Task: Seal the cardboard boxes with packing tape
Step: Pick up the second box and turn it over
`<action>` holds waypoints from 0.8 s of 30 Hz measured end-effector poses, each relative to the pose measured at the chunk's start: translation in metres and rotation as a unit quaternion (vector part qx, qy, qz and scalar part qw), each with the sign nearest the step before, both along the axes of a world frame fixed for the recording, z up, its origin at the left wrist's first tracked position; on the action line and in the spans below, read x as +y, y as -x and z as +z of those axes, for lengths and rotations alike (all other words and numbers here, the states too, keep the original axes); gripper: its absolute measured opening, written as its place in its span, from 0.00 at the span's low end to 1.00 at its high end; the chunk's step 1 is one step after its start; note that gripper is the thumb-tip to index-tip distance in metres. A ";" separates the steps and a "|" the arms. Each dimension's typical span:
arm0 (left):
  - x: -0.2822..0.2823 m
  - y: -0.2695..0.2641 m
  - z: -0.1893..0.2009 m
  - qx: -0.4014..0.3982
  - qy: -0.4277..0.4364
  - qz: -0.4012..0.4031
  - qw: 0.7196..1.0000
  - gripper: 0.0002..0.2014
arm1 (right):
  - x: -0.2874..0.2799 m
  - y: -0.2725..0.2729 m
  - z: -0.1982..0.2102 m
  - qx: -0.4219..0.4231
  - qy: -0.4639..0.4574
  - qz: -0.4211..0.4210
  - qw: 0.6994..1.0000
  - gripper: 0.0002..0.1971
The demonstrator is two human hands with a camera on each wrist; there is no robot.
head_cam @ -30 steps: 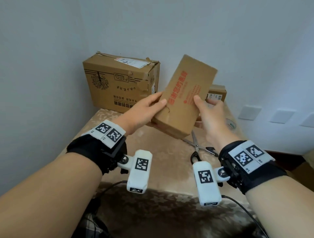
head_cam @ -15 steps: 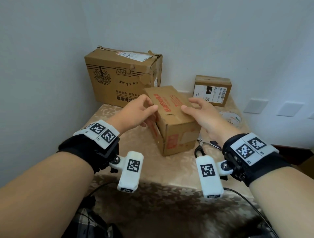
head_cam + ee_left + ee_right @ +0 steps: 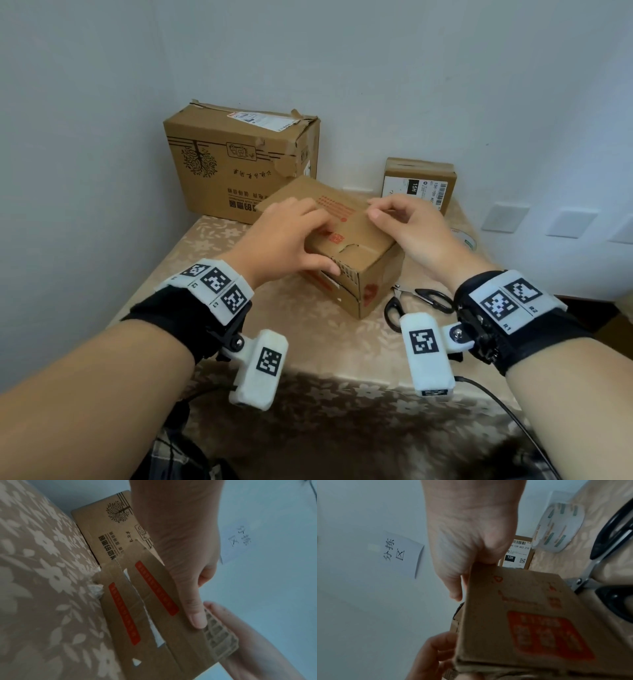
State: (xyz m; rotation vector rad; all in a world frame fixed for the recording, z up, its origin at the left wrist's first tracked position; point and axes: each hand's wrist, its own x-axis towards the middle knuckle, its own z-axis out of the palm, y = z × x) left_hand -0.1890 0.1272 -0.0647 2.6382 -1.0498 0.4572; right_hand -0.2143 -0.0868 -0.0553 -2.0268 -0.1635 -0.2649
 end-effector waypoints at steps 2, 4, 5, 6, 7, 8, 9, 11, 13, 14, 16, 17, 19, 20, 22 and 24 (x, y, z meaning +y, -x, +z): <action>-0.007 0.002 -0.004 -0.048 -0.005 -0.001 0.999 0.38 | -0.002 -0.001 0.001 0.006 0.012 0.006 1.000 0.04; -0.015 0.003 -0.005 -0.053 -0.012 0.012 0.998 0.38 | -0.002 -0.003 0.000 0.025 0.063 -0.004 0.998 0.15; -0.019 0.002 -0.004 -0.042 -0.015 0.030 0.999 0.36 | -0.002 -0.002 -0.001 0.041 0.094 -0.011 0.995 0.22; -0.022 0.000 -0.003 -0.024 -0.013 0.051 0.998 0.34 | -0.003 -0.001 -0.002 0.061 0.127 -0.012 0.990 0.29; -0.023 -0.002 -0.002 -0.001 -0.002 0.070 0.998 0.32 | -0.003 0.002 -0.002 0.087 0.166 -0.006 0.982 0.37; -0.023 -0.006 -0.002 0.028 0.016 0.082 0.996 0.30 | -0.004 0.004 -0.003 0.113 0.204 0.000 0.972 0.44; -0.021 -0.009 -0.003 0.059 0.036 0.083 0.994 0.29 | -0.005 0.005 -0.003 0.130 0.233 0.003 0.964 0.48; -0.017 -0.015 -0.004 0.106 0.078 0.057 0.990 0.25 | -0.005 0.004 -0.005 0.128 0.248 -0.010 0.960 0.48; -0.011 -0.018 -0.005 0.108 0.106 0.046 0.987 0.22 | -0.005 0.002 -0.007 0.082 0.230 -0.037 0.969 0.44; -0.007 -0.018 -0.004 0.090 0.114 0.056 0.988 0.21 | -0.006 0.001 -0.008 0.053 0.222 -0.048 0.972 0.43; 0.000 -0.018 0.000 0.025 0.129 0.096 0.987 0.21 | -0.010 0.002 -0.007 0.007 0.188 -0.043 0.981 0.39; 0.004 -0.017 0.003 -0.007 0.139 0.113 0.984 0.21 | -0.012 0.002 -0.006 -0.002 0.164 -0.027 0.986 0.38; 0.011 -0.015 0.008 -0.047 0.153 0.111 0.981 0.23 | -0.015 0.004 -0.004 -0.002 0.127 0.010 0.992 0.36; 0.014 -0.013 0.011 -0.055 0.148 0.094 0.983 0.24 | -0.014 0.005 -0.004 0.002 0.117 0.028 0.993 0.35; 0.019 -0.009 0.013 -0.043 0.116 0.057 0.991 0.28 | -0.011 0.005 -0.004 0.012 0.109 0.059 0.992 0.34; 0.021 -0.006 0.013 0.007 0.071 0.035 0.997 0.30 | -0.006 0.002 -0.008 0.017 0.135 0.083 0.987 0.32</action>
